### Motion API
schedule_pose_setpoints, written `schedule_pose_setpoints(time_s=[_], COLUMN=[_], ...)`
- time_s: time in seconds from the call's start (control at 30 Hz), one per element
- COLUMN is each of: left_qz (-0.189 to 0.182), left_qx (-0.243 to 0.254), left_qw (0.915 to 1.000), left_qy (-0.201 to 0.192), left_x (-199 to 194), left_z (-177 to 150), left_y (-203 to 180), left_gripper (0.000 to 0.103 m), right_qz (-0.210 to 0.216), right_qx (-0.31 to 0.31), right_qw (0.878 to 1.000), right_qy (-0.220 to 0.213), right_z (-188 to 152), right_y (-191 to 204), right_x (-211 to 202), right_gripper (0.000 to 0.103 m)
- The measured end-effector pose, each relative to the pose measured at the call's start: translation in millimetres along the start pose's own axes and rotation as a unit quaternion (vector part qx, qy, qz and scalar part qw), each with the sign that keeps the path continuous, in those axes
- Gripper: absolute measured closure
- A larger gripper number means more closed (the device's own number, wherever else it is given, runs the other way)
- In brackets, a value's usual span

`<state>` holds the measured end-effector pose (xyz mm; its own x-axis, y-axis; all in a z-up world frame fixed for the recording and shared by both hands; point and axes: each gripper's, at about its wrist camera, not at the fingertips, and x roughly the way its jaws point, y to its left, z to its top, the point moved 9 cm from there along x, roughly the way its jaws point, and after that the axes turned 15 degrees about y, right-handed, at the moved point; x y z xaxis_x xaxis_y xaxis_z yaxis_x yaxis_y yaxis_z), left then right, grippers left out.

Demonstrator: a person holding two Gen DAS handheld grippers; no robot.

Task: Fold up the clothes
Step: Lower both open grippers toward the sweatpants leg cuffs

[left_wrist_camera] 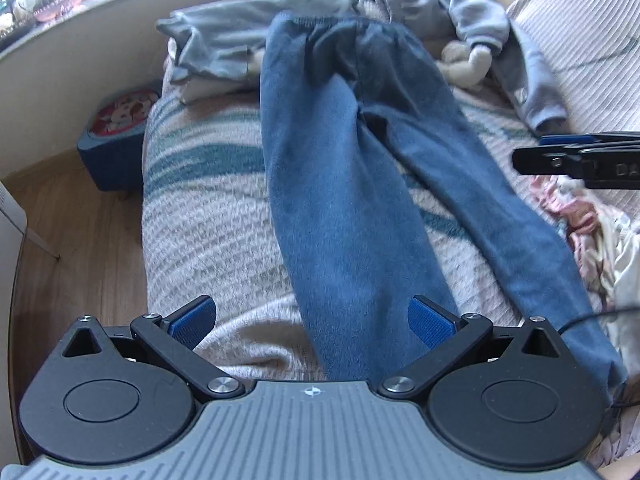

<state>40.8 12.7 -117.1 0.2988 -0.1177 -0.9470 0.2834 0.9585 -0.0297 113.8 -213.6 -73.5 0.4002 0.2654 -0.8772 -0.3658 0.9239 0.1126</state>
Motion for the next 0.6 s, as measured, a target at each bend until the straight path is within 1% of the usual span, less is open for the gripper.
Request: schedule_pose_setpoints(time_s=[0.17, 0.23, 0.27, 0.37, 0.5, 0.57, 0.6], left_qz=[-0.001, -0.002, -0.003, -0.009, -0.016, -0.017, -0.019], left_qx=[0.003, 0.004, 0.005, 0.006, 0.004, 0.003, 0.003], left_qw=[0.9996, 0.9992, 0.9991, 0.9991, 0.999, 0.9991, 0.9992], left_qy=[0.028, 0.039, 0.041, 0.042, 0.041, 0.038, 0.035], left_x=[17.3, 24.2, 24.7, 19.9, 11.5, 7.4, 5.4], left_z=[-12.1, -16.9, -19.8, -29.5, -41.1, -45.6, -47.5], left_y=[-2.8, -3.9, -4.9, -9.2, -13.0, -15.2, -16.6], left_gripper=[0.001, 0.001, 0.001, 0.002, 0.003, 0.006, 0.009], right_qz=[-0.008, -0.006, -0.006, -0.02, -0.057, -0.062, -0.057], right_qx=[0.037, 0.045, 0.044, 0.012, -0.009, 0.001, 0.005], right_qw=[0.999, 0.997, 0.997, 0.995, 0.99, 0.99, 0.99], right_qy=[0.037, 0.055, 0.066, 0.096, 0.128, 0.129, 0.126], right_z=[-35.2, -52.7, -61.8, -92.8, -131.2, -144.3, -148.5], right_y=[-17.3, -17.6, -15.4, -2.6, -3.3, -5.7, -4.9], right_x=[6.0, 6.4, 5.1, -9.7, -29.8, -36.9, -39.3], right_gripper=[0.04, 0.04, 0.04, 0.04, 0.04, 0.04, 0.04])
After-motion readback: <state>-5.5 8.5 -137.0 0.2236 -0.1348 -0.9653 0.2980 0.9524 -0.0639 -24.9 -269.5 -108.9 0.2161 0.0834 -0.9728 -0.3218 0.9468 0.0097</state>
